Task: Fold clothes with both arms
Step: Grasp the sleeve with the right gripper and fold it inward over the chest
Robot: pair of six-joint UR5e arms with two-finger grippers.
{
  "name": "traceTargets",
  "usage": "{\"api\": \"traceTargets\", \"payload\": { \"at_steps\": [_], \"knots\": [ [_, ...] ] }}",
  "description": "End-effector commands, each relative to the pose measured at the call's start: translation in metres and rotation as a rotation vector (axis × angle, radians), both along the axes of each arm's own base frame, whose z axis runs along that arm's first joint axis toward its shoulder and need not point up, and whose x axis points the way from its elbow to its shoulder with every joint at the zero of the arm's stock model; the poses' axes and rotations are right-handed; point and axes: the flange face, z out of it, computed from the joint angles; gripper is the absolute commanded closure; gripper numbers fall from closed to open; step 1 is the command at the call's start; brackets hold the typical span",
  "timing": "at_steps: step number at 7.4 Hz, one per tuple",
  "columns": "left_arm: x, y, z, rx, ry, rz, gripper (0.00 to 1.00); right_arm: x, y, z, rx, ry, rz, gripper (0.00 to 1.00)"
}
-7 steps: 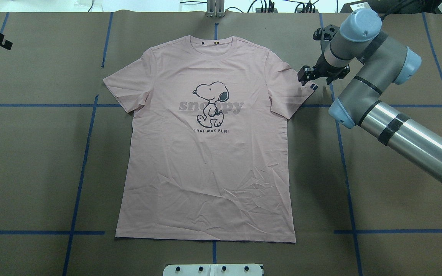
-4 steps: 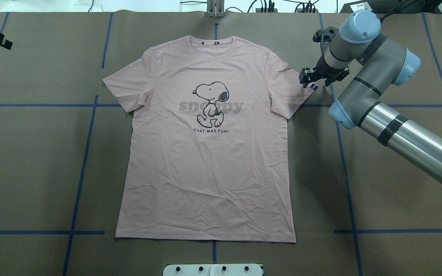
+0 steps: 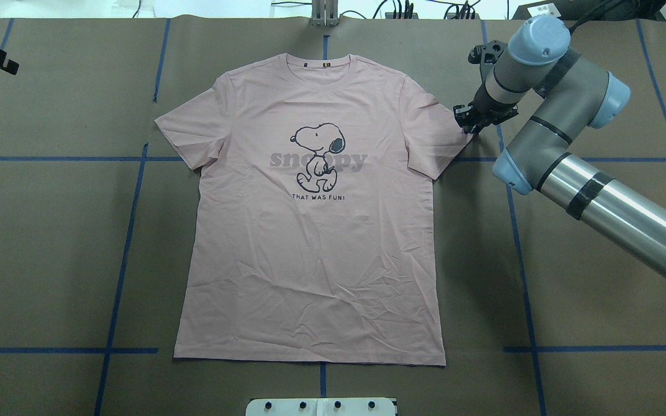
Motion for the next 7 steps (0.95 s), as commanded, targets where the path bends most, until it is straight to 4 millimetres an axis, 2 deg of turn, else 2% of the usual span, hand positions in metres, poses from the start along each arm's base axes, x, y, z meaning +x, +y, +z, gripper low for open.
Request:
{"api": "traceTargets", "payload": {
  "at_steps": [1, 3, 4, 5, 6, 7],
  "knots": [
    [0.0, 0.0, 0.0, -0.002, 0.001, -0.001, 0.0, 0.0, -0.001, -0.006, 0.023, -0.005, -0.014, 1.0],
    [0.0, 0.001, -0.001, 0.0, 0.001, -0.001, 0.0, -0.002, -0.001, -0.025, 0.039, -0.036, -0.022, 1.0],
    [0.0, 0.001, 0.0, -0.002, 0.001, -0.001, 0.0, -0.005, -0.002, -0.058, 0.064, -0.078, -0.03, 1.0],
    [0.0, 0.001, 0.0, -0.003, 0.0, -0.001, 0.0, -0.003, 0.003, -0.08, 0.087, -0.114, -0.042, 1.0],
    [0.0, 0.002, 0.002, -0.002, -0.001, 0.0, 0.0, -0.006, 0.009, -0.096, 0.107, -0.139, -0.053, 1.0],
    [-0.001, 0.001, 0.003, -0.004, -0.002, 0.0, 0.0, -0.019, 0.023, -0.109, 0.113, -0.159, -0.068, 1.0]
  ]
}}
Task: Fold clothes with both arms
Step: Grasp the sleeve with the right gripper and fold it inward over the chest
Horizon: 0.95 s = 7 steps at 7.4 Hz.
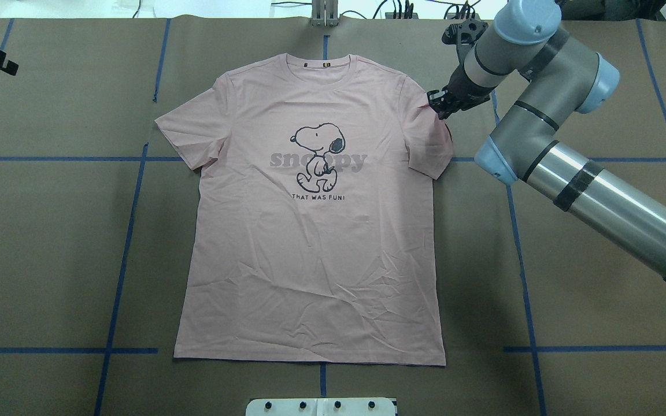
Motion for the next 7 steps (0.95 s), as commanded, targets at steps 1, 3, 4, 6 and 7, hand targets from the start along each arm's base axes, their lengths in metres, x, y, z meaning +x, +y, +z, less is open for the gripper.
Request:
{"api": "traceTargets", "payload": {
  "at_steps": [1, 3, 4, 6, 7],
  "knots": [
    [0.0, 0.001, 0.003, -0.003, -0.002, 0.002, 0.0, -0.043, 0.026, -0.047, 0.013, -0.052, -0.029, 1.0],
    [-0.001, 0.002, 0.007, -0.006, -0.004, 0.002, 0.0, -0.061, 0.013, -0.075, 0.011, -0.059, -0.017, 1.0],
    [-0.002, 0.003, 0.008, -0.009, -0.005, 0.002, 0.0, -0.078, -0.006, -0.096, 0.013, -0.044, -0.003, 1.0],
    [-0.001, 0.002, 0.006, -0.011, -0.001, -0.002, 0.0, -0.117, -0.029, -0.127, 0.017, 0.007, 0.026, 1.0],
    [-0.001, 0.002, 0.005, -0.01, 0.0, -0.002, 0.0, -0.125, -0.023, -0.125, 0.022, 0.011, 0.021, 1.0]
  ]
}}
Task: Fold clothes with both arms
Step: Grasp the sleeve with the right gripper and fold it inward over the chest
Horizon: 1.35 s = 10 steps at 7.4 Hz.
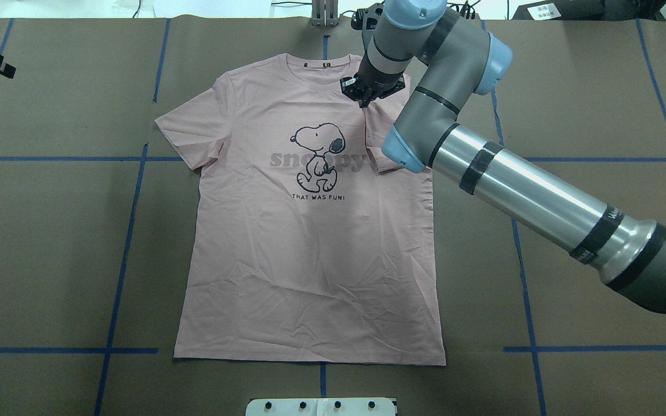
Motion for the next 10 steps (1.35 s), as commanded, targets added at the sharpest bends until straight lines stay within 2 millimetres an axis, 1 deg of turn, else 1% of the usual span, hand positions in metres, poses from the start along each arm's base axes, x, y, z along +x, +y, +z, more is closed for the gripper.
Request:
{"api": "traceTargets", "payload": {
  "at_steps": [1, 2, 3, 4, 5, 6, 7, 8, 9, 10],
  "knots": [
    [0.0, -0.002, -0.004, 0.004, 0.002, -0.002, 0.0, -0.024, 0.01, -0.002, 0.038, 0.005, 0.005, 0.01],
    [0.001, -0.002, -0.004, 0.005, 0.003, 0.0, 0.0, -0.034, 0.018, 0.013, 0.072, 0.011, 0.019, 0.0],
    [0.002, -0.003, -0.005, 0.008, 0.002, 0.0, 0.0, -0.035, 0.019, 0.013, 0.067, 0.011, 0.026, 0.0],
    [0.005, -0.003, -0.006, 0.011, 0.004, 0.004, 0.0, -0.033, 0.019, 0.009, 0.034, -0.004, 0.055, 0.0],
    [0.023, -0.002, -0.01, -0.008, 0.016, 0.005, 0.0, -0.032, 0.022, -0.006, -0.017, -0.039, 0.084, 0.0],
    [0.06, -0.006, -0.036, -0.07, 0.059, -0.028, 0.0, -0.028, 0.033, -0.013, -0.122, -0.029, 0.052, 0.0],
    [0.106, -0.007, -0.061, -0.134, 0.079, -0.079, 0.0, 0.007, 0.034, -0.034, -0.233, 0.059, 0.065, 0.0],
    [0.159, -0.002, -0.077, -0.183, 0.062, -0.156, 0.0, 0.049, 0.043, -0.046, -0.331, 0.112, 0.073, 0.0],
    [0.196, -0.005, -0.103, -0.175, 0.048, -0.254, 0.0, 0.091, 0.062, -0.024, -0.359, 0.123, 0.077, 0.0],
    [0.23, 0.0, -0.096, -0.175, 0.015, -0.312, 0.0, 0.123, 0.087, 0.019, -0.315, 0.13, 0.046, 0.0]
  ]
}}
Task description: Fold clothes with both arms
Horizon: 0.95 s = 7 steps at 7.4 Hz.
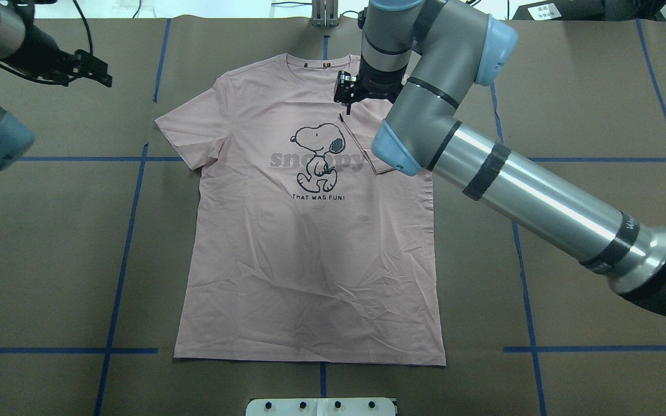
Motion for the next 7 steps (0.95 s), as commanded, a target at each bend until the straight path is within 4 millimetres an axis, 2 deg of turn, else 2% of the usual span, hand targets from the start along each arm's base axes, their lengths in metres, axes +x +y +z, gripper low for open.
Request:
{"api": "traceTargets", "payload": {
  "at_steps": [1, 3, 4, 7],
  "knots": [
    [0.087, 0.004, 0.001, 0.014, -0.039, -0.112, 0.0, 0.059, 0.036, 0.04, 0.063, 0.008, -0.065, 0.0],
    [0.115, 0.007, 0.035, 0.015, -0.042, -0.094, 0.0, 0.06, 0.037, 0.046, 0.068, 0.006, -0.064, 0.0],
    [0.123, 0.011, 0.042, 0.009, -0.045, -0.085, 0.0, 0.06, 0.037, 0.046, 0.068, 0.006, -0.064, 0.0],
    [0.127, 0.01, 0.051, 0.005, -0.049, -0.08, 0.01, 0.059, 0.037, 0.042, 0.071, 0.002, -0.064, 0.0]
  ]
}}
